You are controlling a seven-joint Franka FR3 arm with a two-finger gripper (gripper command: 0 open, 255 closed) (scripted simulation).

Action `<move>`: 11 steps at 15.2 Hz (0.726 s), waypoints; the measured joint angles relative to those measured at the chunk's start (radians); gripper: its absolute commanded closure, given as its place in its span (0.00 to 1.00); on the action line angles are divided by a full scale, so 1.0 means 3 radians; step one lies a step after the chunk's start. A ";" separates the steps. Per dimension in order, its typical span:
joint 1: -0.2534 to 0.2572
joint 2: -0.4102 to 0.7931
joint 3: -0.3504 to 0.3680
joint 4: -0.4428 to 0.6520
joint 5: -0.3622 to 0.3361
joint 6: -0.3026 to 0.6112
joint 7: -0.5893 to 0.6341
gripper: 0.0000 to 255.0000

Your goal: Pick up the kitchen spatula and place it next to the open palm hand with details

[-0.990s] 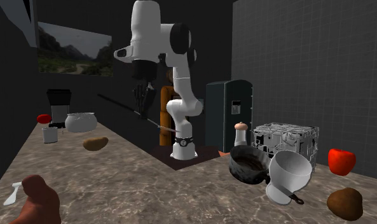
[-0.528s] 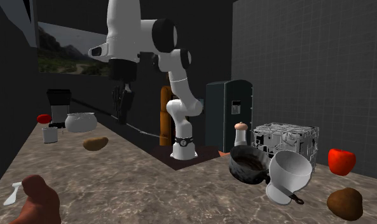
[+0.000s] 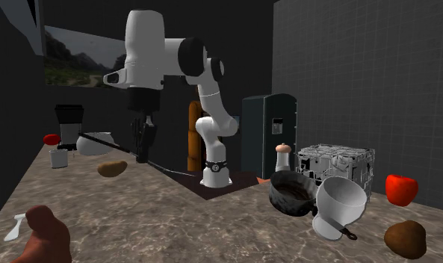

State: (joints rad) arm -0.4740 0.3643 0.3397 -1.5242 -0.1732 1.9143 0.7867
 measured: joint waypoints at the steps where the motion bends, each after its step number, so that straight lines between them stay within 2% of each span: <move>1: -0.0003 -0.0005 -0.0001 -0.0049 -0.0001 0.0045 0.0004 1.00; 11: -0.0007 0.0100 -0.0026 -0.0353 -0.0057 0.0445 0.0054 1.00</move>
State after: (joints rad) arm -0.4760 0.3945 0.3318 -1.6300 -0.1905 2.0479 0.8028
